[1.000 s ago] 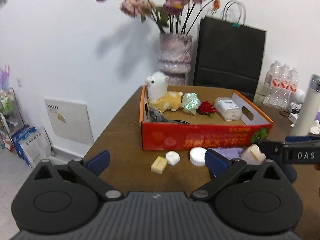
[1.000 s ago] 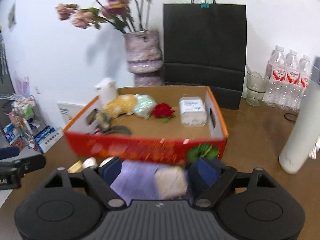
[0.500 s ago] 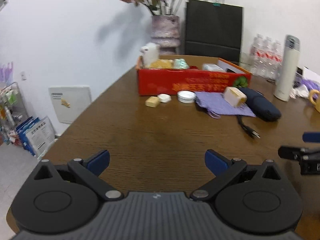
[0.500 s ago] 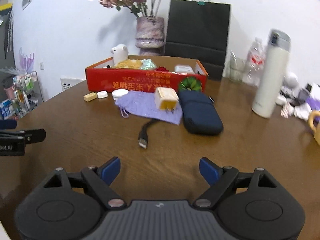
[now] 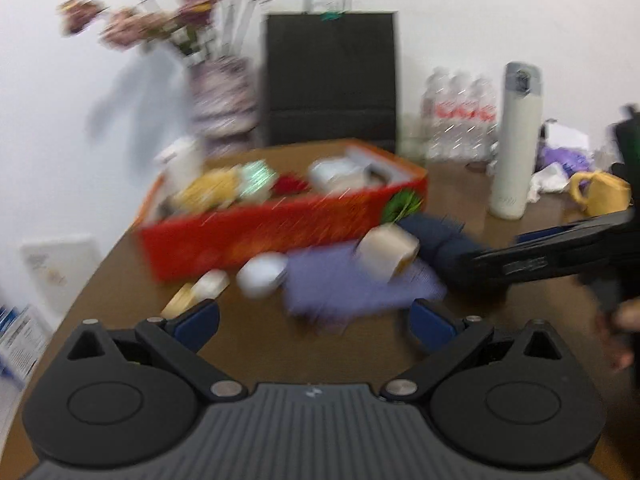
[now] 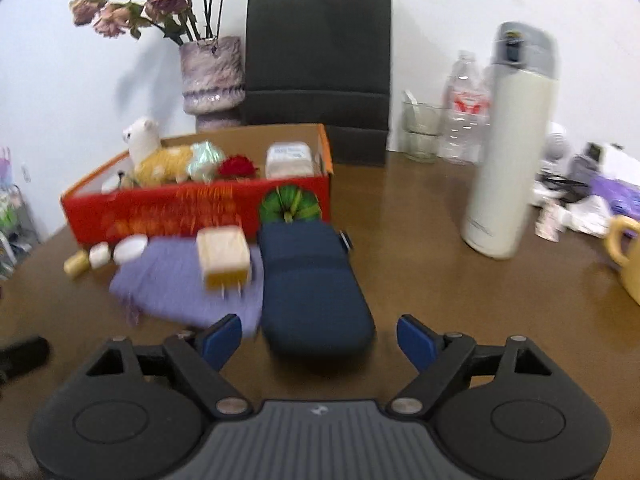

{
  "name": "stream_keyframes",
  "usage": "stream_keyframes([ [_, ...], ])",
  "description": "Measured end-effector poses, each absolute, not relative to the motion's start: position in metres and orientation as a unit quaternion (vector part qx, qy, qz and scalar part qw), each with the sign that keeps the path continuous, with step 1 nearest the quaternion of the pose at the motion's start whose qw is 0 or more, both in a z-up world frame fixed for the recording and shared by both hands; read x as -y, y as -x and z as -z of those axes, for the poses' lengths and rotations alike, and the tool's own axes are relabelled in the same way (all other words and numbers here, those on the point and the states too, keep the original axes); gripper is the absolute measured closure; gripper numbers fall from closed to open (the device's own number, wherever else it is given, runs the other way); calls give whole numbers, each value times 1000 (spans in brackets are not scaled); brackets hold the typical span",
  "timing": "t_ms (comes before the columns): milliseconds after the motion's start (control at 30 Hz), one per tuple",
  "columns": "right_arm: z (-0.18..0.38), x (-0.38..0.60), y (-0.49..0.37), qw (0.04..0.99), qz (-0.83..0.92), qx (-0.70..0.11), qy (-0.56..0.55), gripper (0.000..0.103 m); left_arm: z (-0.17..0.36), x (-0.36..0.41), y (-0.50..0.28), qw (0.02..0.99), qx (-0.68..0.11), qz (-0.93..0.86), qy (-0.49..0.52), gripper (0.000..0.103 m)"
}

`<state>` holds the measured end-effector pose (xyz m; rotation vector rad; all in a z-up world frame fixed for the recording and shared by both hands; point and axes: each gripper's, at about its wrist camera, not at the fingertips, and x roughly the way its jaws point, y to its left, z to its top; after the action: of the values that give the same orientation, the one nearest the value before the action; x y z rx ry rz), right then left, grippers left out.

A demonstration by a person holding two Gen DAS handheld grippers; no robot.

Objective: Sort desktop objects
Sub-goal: 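Grasp the navy pouch with the right tool while the left tool grasps the white cube charger, then carry pouch and charger into the cardboard box and open both tools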

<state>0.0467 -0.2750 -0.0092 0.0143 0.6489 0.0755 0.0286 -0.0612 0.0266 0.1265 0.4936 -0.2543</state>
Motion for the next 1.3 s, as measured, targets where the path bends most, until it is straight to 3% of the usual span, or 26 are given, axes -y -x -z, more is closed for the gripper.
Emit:
stream_keyframes([
  [200, 27, 281, -107, 931, -74, -356, -21, 32, -23, 108, -88, 950, -224, 186, -110, 5],
  [300, 35, 292, -106, 930, -79, -357, -42, 33, -14, 111, -116, 941, -250, 213, -79, 14],
  [400, 33, 298, -103, 931, -50, -360, -43, 34, 2, 117, -134, 933, -289, 204, -69, 31],
  [500, 32, 303, -99, 931, -33, -362, -40, 35, 9, 119, -138, 929, -295, 215, -65, 32],
  [633, 31, 310, -98, 930, -27, -365, -42, 34, 11, 122, -144, 931, -286, 212, -79, 26],
  [700, 31, 312, -100, 929, -28, -365, -47, 31, 11, 121, -145, 926, -294, 227, -74, 40],
  [867, 36, 303, -101, 933, -6, -358, -18, 30, 5, 126, -123, 931, -285, 210, -87, 41],
  [1067, 36, 295, -98, 936, -25, -352, -5, 39, -27, 99, -65, 948, -236, 210, -30, 41],
  [1300, 14, 296, -72, 945, -47, -322, -38, 41, -34, 53, -31, 951, -258, 167, 24, 41],
])
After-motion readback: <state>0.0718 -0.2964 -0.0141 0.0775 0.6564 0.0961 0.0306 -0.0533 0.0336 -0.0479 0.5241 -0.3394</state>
